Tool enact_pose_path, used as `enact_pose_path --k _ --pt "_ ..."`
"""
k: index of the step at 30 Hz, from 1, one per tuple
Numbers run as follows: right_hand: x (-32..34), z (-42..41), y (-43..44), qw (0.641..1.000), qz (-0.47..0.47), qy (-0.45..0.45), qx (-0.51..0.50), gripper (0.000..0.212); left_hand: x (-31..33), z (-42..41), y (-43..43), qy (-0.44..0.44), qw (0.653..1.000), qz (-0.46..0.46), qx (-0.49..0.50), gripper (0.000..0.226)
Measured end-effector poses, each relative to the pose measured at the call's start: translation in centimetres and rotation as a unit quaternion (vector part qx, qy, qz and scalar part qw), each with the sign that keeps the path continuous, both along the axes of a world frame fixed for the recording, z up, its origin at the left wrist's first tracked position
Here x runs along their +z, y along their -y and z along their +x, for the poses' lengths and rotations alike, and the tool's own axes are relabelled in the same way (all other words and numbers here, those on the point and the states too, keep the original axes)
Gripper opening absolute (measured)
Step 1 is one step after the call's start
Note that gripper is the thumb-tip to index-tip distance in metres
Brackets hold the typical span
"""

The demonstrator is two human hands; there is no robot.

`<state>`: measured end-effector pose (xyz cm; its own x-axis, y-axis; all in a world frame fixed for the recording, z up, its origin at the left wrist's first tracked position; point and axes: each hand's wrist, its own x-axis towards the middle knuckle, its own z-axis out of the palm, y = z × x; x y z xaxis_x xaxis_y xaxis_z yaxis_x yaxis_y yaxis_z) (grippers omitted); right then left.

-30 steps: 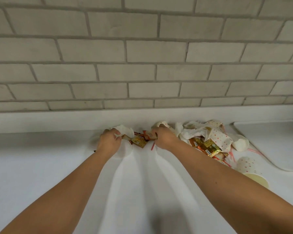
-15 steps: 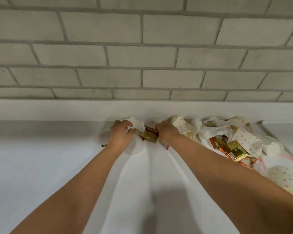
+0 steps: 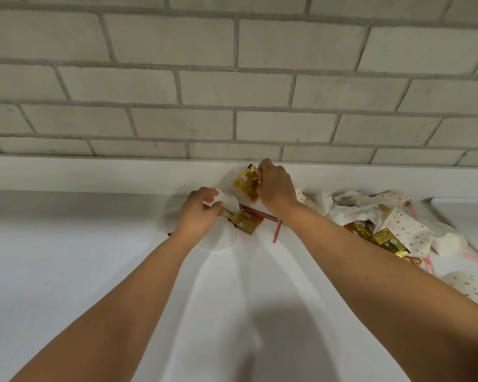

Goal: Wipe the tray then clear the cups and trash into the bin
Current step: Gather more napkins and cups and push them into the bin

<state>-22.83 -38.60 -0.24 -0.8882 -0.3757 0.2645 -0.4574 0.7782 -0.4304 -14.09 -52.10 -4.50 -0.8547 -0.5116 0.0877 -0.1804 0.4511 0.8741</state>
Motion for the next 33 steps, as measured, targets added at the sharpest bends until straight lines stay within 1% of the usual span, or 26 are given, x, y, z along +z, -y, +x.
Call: enact_pose_path --k 2,3,4,5,7,8,9,10,11,12,13,14,15,17,19,21,22,24,26,27,28,29,30,31,33 --pt "0.7 0.1 0.7 0.992 -0.087 0.081 0.047 0.015 0.7 0.0 -0.2 -0.013 0.992 0.122 -0.018 0.039" --pt "0.9 0.3 0.9 0.983 -0.117 0.125 0.068 0.015 1.1 0.1 -0.2 -0.016 0.981 0.189 -0.034 0.046" --pt "0.8 0.5 1.2 0.973 -0.138 0.167 0.084 0.016 1.4 0.1 -0.2 -0.019 0.967 0.248 -0.052 0.047" --pt "0.6 0.7 1.4 0.962 -0.156 0.203 0.095 0.017 1.5 0.1 -0.2 -0.022 0.955 0.289 -0.069 0.043" --pt "-0.1 1.0 1.8 0.949 -0.167 0.244 0.108 0.018 1.7 0.3 0.0 -0.028 0.945 0.319 -0.072 0.025" --pt "-0.4 1.2 1.7 0.951 -0.149 0.248 0.109 0.020 1.7 0.4 0.1 -0.031 0.943 0.327 -0.057 0.018" --pt "-0.9 1.1 1.5 0.959 -0.100 0.243 0.111 0.024 1.6 0.5 0.4 -0.032 0.942 0.333 -0.034 0.015" --pt "-1.3 1.1 1.1 0.965 -0.023 0.231 0.120 0.034 1.5 0.7 0.7 -0.033 0.939 0.342 -0.012 0.015" --pt "-2.0 1.1 0.7 0.964 0.070 0.220 0.132 0.047 1.3 0.8 1.1 -0.032 0.936 0.349 0.009 0.016" --pt "-2.7 1.1 0.3 0.955 0.152 0.210 0.144 0.059 1.2 1.0 1.5 -0.029 0.934 0.355 0.027 0.016" --pt "-3.5 1.2 0.1 0.947 0.209 0.193 0.152 0.062 0.9 1.1 1.9 -0.025 0.933 0.356 0.042 0.016" --pt "-4.3 1.3 0.0 0.945 0.237 0.167 0.152 0.056 0.7 1.3 2.2 -0.023 0.935 0.351 0.053 0.017" --pt "-5.1 1.4 0.1 0.949 0.246 0.132 0.146 0.047 0.5 1.4 2.4 -0.026 0.936 0.344 0.064 0.020" --pt "-5.6 1.5 0.3 0.963 0.224 0.085 0.124 0.033 0.2 1.7 2.7 -0.041 0.938 0.334 0.084 0.030" --pt "-4.9 1.4 0.5 0.973 0.200 0.046 0.101 0.030 0.3 2.0 2.8 -0.055 0.942 0.316 0.095 0.035" --pt "-3.3 1.5 0.8 0.986 0.140 0.016 0.088 0.028 0.3 2.2 3.0 -0.050 0.954 0.278 0.098 0.029" --pt "-2.3 1.7 1.0 0.992 0.089 0.014 0.085 0.027 0.4 2.3 3.0 -0.044 0.959 0.262 0.094 0.028" --pt "-0.8 2.1 1.8 0.995 -0.030 0.052 0.086 0.021 0.6 2.3 2.9 -0.032 0.962 0.258 0.082 0.032" --pt "0.2 2.9 2.8 0.983 -0.107 0.112 0.102 0.015 1.0 2.2 2.6 -0.023 0.955 0.290 0.065 0.023" --pt "0.3 3.2 3.3 0.974 -0.131 0.147 0.112 0.013 1.3 2.2 2.4 -0.024 0.947 0.319 0.044 0.017" --pt "0.2 3.5 3.8 0.965 -0.150 0.178 0.122 0.013 1.5 2.3 2.3 -0.025 0.942 0.334 0.017 0.019" --pt "0.0 3.7 4.1 0.958 -0.162 0.200 0.127 0.015 1.6 2.4 2.1 -0.027 0.942 0.333 -0.016 0.025" --pt "-0.4 3.8 4.3 0.953 -0.170 0.215 0.129 0.016 1.5 2.6 1.9 -0.030 0.948 0.315 -0.043 0.027" --pt "-0.8 3.9 4.4 0.948 -0.181 0.227 0.128 0.018 1.5 2.7 1.8 -0.039 0.951 0.302 -0.055 0.022" --pt "-1.6 3.8 4.6 0.941 -0.210 0.241 0.112 0.024 1.2 3.1 2.2 -0.060 0.953 0.295 -0.022 0.010"
